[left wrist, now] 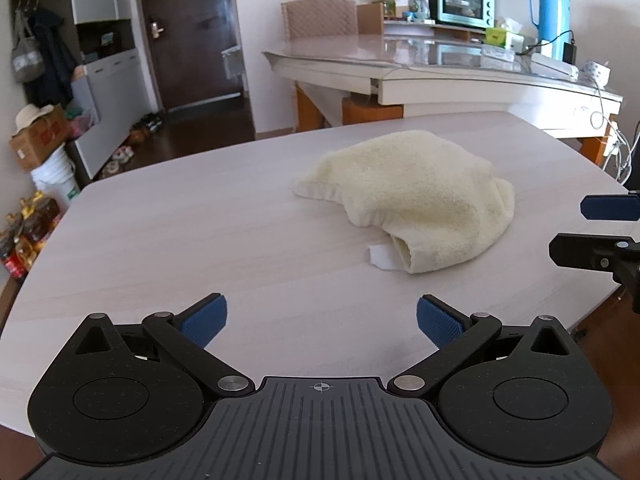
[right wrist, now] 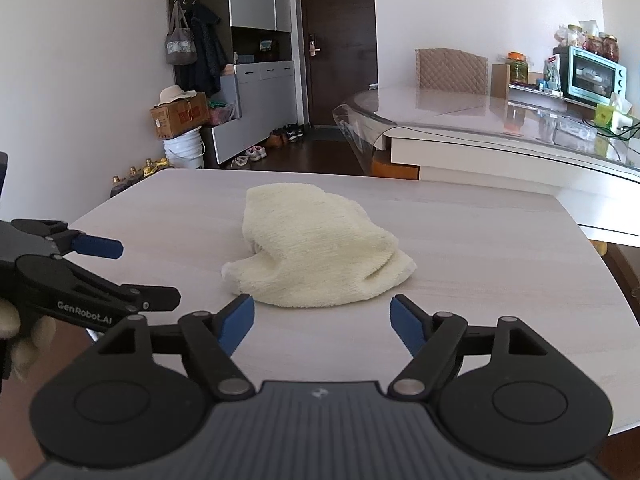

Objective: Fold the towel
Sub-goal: 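Move both grippers toward the crumpled cream towel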

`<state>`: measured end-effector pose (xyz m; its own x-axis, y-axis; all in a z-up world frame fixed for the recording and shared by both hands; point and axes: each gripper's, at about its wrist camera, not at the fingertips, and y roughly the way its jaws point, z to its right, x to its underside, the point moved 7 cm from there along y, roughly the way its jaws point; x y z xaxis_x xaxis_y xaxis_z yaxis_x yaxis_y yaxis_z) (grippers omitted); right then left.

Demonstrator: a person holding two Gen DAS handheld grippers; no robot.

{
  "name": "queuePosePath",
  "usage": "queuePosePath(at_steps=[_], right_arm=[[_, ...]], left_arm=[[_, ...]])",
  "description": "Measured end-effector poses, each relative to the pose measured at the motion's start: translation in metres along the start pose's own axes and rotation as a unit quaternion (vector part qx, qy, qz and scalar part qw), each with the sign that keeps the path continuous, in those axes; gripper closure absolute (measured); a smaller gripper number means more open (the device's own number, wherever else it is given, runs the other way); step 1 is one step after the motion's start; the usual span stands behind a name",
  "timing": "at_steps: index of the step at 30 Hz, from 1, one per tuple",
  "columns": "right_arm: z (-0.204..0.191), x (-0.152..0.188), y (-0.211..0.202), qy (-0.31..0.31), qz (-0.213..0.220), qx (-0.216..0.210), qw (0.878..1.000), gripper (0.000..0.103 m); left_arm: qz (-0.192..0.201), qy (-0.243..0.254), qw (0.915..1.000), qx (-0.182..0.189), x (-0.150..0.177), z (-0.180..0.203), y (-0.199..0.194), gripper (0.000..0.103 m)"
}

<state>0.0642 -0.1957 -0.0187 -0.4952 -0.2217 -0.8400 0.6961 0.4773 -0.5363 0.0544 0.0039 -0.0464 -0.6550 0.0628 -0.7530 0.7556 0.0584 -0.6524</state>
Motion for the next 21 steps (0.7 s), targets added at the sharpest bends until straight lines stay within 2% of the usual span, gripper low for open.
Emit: queuePosePath(at_steps=[10, 21], right_arm=[[0.0035, 0.0031, -0.0053, -0.002, -0.011, 0.016, 1.0, 0.015], [-0.0038, 0.0032, 0.0041, -0.01, -0.025, 0.02, 0.999, 0.014]], left_arm=[[0.0, -0.002, 1.0, -0.001, 0.003, -0.001, -0.0064, 0.0], [-0.001, -0.006, 1.0, -0.004, 0.0033, -0.0046, -0.0057, 0.0]])
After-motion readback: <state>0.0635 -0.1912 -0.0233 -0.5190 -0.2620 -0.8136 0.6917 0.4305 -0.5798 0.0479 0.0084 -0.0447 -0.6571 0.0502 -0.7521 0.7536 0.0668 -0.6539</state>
